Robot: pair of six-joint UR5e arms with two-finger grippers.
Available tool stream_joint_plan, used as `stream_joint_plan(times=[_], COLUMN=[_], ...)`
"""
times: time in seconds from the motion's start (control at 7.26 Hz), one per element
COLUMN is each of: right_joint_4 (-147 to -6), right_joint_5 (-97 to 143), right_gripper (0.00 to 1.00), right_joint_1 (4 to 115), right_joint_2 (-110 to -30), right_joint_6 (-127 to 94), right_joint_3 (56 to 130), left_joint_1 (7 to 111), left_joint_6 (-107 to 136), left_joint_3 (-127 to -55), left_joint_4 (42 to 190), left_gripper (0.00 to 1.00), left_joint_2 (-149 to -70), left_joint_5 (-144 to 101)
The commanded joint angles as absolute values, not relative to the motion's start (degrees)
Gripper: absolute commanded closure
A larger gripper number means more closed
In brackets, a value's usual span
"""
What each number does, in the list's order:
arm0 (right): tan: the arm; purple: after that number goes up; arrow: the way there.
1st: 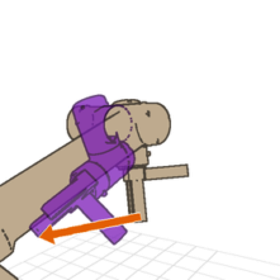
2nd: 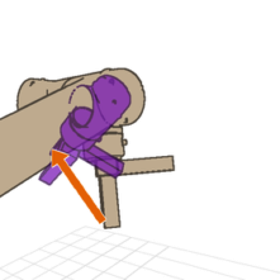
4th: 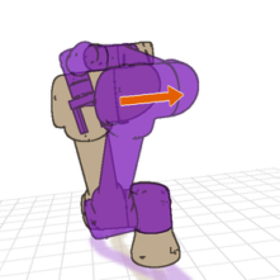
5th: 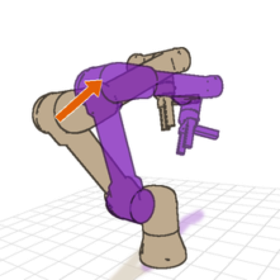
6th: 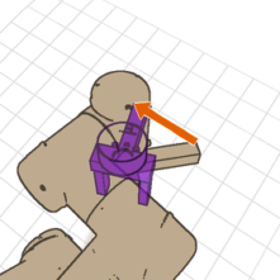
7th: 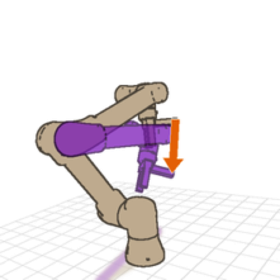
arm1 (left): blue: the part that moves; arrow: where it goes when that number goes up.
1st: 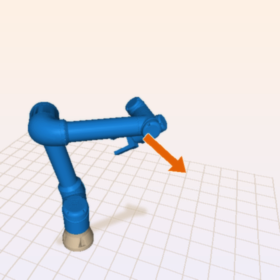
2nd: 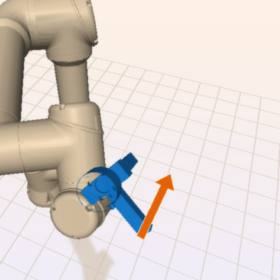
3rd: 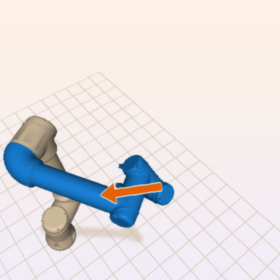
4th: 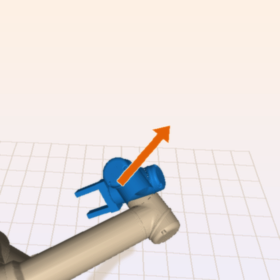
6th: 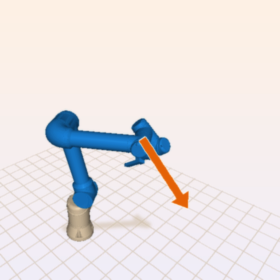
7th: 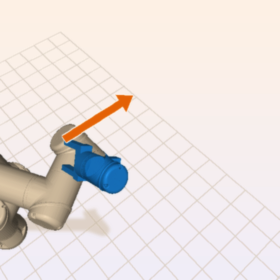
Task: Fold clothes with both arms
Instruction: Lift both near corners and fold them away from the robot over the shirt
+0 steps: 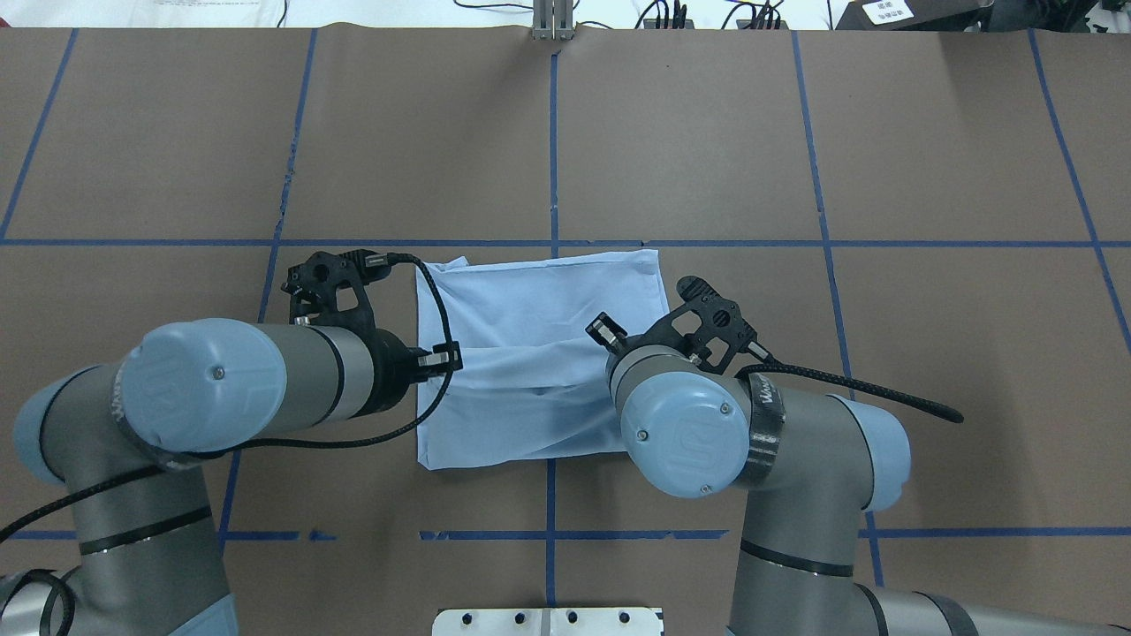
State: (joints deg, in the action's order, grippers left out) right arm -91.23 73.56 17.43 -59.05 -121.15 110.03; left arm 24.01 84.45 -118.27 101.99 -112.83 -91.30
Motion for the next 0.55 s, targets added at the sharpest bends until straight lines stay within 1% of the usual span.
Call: stream_joint_plan(times=[0.0, 0.28, 0.41], right_joint_4=[-88.59, -88.59, -88.51], right_joint_5=[73.65, 73.65, 73.65], right_gripper=[1.0, 1.0, 1.0], right_joint_1=[19.16, 19.6, 19.95], right_joint_2=[-57.93, -56.17, -55.99], right_joint_6=[-118.66, -117.6, -116.81], right_joint_3=[107.41, 105.13, 103.55], left_joint_1=[28.64, 28.91, 29.0], left_joint_6=[80.78, 80.68, 80.68], left_joint_3=[-115.68, -107.18, -103.48], left_joint_4=[101.78, 102.48, 105.7], left_gripper=[1.0, 1.0, 1.0], left_joint_2=[-114.07, -118.89, -119.18], left_joint_5=[-91.49, -91.23, -91.14])
